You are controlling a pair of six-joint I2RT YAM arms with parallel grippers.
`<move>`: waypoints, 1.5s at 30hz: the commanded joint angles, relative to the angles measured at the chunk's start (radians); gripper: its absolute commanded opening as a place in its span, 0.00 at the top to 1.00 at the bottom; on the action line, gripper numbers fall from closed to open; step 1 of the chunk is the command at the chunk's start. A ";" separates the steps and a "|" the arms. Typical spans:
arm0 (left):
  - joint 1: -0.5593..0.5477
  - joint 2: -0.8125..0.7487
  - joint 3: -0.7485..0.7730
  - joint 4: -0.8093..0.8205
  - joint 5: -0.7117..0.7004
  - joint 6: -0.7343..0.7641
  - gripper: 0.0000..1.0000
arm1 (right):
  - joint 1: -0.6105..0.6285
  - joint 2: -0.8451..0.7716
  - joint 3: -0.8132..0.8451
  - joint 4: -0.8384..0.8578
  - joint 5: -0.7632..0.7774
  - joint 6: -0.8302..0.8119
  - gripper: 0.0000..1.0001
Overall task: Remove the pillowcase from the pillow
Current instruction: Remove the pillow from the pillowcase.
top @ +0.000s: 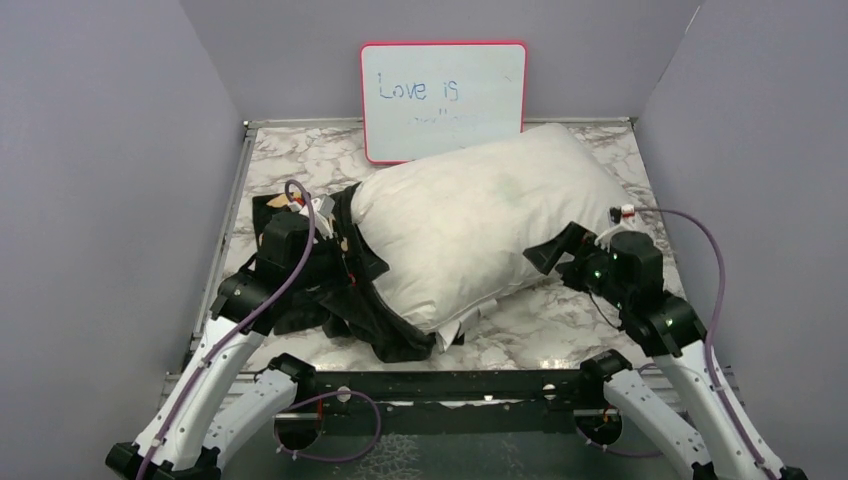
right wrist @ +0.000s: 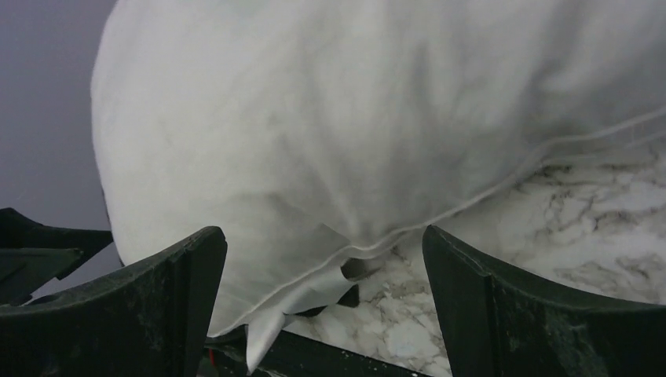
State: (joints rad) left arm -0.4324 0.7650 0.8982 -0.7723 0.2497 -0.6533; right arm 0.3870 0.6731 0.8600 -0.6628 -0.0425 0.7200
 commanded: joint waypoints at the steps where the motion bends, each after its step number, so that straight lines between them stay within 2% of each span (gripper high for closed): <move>1: -0.003 0.000 0.077 -0.094 0.062 0.009 0.04 | -0.001 -0.136 -0.196 0.041 -0.061 0.223 0.00; 5: -0.003 0.045 0.095 -0.200 0.128 0.092 0.04 | -0.002 -0.073 -0.320 0.230 -0.197 0.386 0.00; 10: -0.003 0.019 0.040 -0.240 0.143 0.113 0.04 | -0.002 0.106 -0.400 0.560 -0.279 0.453 0.02; 13: -0.003 0.010 0.014 -0.232 0.153 0.111 0.04 | -0.002 0.205 -0.382 0.677 -0.284 0.481 0.33; 15: -0.004 -0.002 -0.013 -0.209 0.153 0.107 0.04 | -0.002 0.239 -0.329 0.651 -0.211 0.455 0.55; 17: -0.004 -0.006 -0.049 -0.181 0.176 0.098 0.04 | -0.002 0.239 -0.262 0.574 -0.087 0.428 0.93; 18: -0.004 -0.002 -0.063 -0.168 0.198 0.097 0.04 | -0.001 0.230 -0.231 0.537 -0.008 0.430 0.99; 21: -0.005 -0.002 -0.081 -0.140 0.239 0.099 0.03 | -0.001 0.216 -0.183 0.548 0.157 0.393 0.99; 24: -0.006 -0.004 -0.049 -0.122 0.250 0.102 0.01 | -0.001 0.241 -0.136 0.547 0.247 0.373 0.99; 27: -0.014 -0.001 -0.031 -0.071 0.299 0.094 0.01 | -0.002 0.287 -0.107 0.562 0.273 0.373 0.99; 33: -0.107 0.053 0.006 -0.040 0.131 0.042 0.10 | 0.000 0.328 -0.084 0.596 0.219 0.367 0.99; 35: -0.190 0.086 0.017 -0.014 0.054 0.014 0.11 | 0.000 0.329 -0.072 0.591 0.219 0.355 0.99; 37: -0.303 0.125 0.038 0.002 -0.084 -0.024 0.11 | 0.000 0.328 -0.062 0.579 0.226 0.336 0.99; 41: -0.582 0.245 0.081 0.040 -0.323 -0.113 0.10 | -0.001 0.313 -0.057 0.552 0.240 0.322 0.99; 43: -0.703 0.342 0.108 0.021 -0.482 -0.163 0.12 | -0.001 0.300 -0.063 0.552 0.241 0.318 0.99; 45: -0.769 0.404 0.129 -0.029 -0.633 -0.242 0.16 | -0.001 0.286 -0.062 0.540 0.248 0.309 0.99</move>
State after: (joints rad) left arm -1.0580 1.0523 0.9710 -0.7761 0.0067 -0.7338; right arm 0.3981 1.0004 0.7464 -0.1986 0.0776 1.0580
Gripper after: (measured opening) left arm 0.885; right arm 0.027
